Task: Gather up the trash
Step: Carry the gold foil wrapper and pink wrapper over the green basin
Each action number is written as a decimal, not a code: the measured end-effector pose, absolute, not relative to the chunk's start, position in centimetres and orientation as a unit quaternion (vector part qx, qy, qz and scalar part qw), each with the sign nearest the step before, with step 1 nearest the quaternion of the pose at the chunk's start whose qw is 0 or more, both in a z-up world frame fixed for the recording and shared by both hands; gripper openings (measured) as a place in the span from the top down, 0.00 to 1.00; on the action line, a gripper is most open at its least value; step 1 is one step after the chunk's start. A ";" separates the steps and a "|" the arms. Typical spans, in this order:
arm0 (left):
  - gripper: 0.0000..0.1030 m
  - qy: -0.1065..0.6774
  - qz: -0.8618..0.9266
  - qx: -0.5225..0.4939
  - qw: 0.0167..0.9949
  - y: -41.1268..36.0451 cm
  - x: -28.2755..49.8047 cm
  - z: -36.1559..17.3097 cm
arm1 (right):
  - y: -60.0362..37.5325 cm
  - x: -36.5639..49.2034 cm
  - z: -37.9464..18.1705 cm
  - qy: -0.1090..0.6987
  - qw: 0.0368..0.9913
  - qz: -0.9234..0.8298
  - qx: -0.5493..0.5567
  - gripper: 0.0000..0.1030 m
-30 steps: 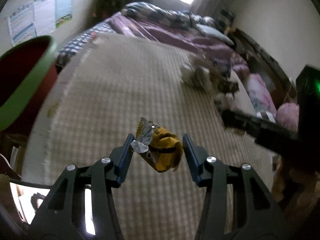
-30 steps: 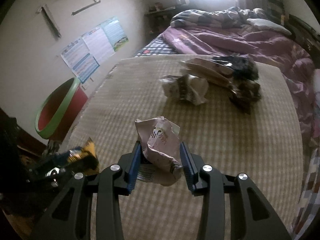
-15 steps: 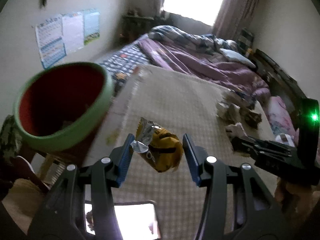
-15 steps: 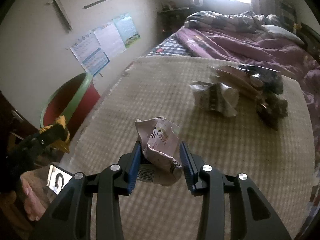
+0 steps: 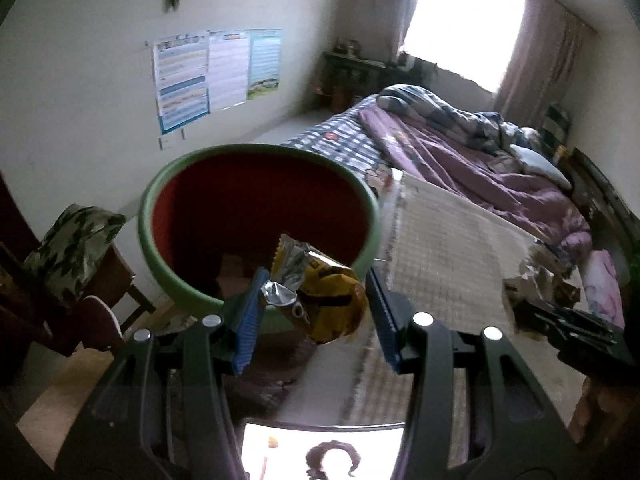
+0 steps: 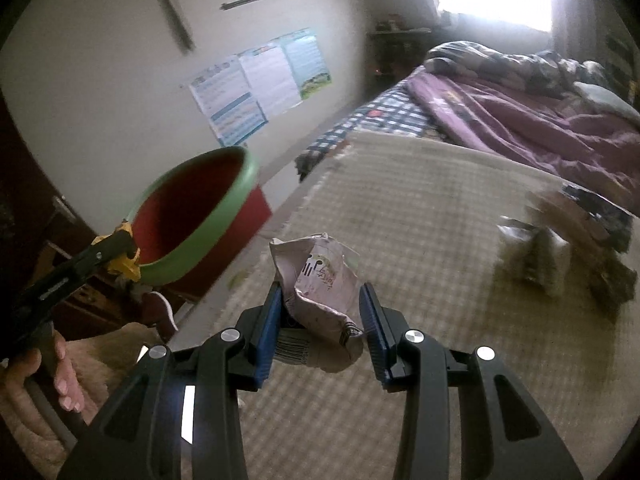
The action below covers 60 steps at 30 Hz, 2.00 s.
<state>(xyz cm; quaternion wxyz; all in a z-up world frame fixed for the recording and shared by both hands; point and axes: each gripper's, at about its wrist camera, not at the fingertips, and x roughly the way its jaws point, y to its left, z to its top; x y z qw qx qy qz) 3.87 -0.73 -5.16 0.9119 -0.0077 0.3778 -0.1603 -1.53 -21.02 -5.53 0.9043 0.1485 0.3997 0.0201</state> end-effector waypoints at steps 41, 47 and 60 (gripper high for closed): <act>0.54 0.382 -0.131 -0.020 0.915 2.4 8.8 -7.2 | -15.0 4.4 -5.2 0.398 0.907 0.066 0.121 0.63; 0.54 0.378 -0.134 -0.016 0.916 2.6 9.7 -7.0 | -13.9 5.5 -4.6 0.389 0.910 0.078 0.120 0.63; 0.54 0.385 -0.130 -0.011 0.914 3.3 11.7 -7.5 | -11.2 8.5 -3.3 0.372 0.916 0.107 0.104 0.63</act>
